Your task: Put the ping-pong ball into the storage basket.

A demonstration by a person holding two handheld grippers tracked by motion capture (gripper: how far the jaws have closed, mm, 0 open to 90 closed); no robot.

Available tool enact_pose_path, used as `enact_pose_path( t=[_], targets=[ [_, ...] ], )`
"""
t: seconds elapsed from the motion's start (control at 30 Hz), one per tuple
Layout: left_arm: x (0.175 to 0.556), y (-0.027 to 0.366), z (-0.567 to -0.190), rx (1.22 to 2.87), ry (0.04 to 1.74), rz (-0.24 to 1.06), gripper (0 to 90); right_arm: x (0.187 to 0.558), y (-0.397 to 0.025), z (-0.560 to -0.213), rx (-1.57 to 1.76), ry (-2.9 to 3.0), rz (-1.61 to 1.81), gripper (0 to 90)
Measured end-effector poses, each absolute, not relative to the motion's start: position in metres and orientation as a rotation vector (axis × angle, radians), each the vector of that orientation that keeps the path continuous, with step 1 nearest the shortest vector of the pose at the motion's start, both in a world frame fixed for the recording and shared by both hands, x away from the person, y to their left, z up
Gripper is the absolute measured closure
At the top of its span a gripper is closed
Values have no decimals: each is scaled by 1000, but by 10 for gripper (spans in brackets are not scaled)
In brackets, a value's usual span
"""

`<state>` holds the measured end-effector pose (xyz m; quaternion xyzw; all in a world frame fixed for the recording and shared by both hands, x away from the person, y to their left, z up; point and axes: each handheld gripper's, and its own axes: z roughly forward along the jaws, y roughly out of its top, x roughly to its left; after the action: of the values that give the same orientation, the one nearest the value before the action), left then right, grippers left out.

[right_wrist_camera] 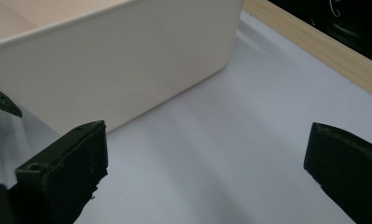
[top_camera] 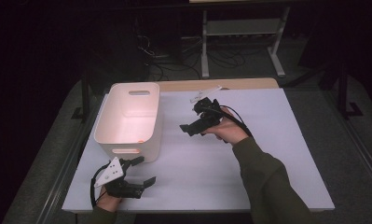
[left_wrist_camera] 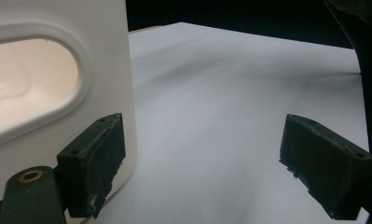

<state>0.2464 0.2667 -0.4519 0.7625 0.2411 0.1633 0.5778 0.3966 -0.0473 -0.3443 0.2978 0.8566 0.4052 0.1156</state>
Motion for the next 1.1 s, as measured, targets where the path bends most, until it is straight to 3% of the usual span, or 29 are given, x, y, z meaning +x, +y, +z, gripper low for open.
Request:
enact_pose_path(
  t=[1.1],
  targets=[
    [246, 267, -452, 1781, 564, 386, 140, 359, -118, -395, 1020, 2400, 1174, 0]
  ],
)
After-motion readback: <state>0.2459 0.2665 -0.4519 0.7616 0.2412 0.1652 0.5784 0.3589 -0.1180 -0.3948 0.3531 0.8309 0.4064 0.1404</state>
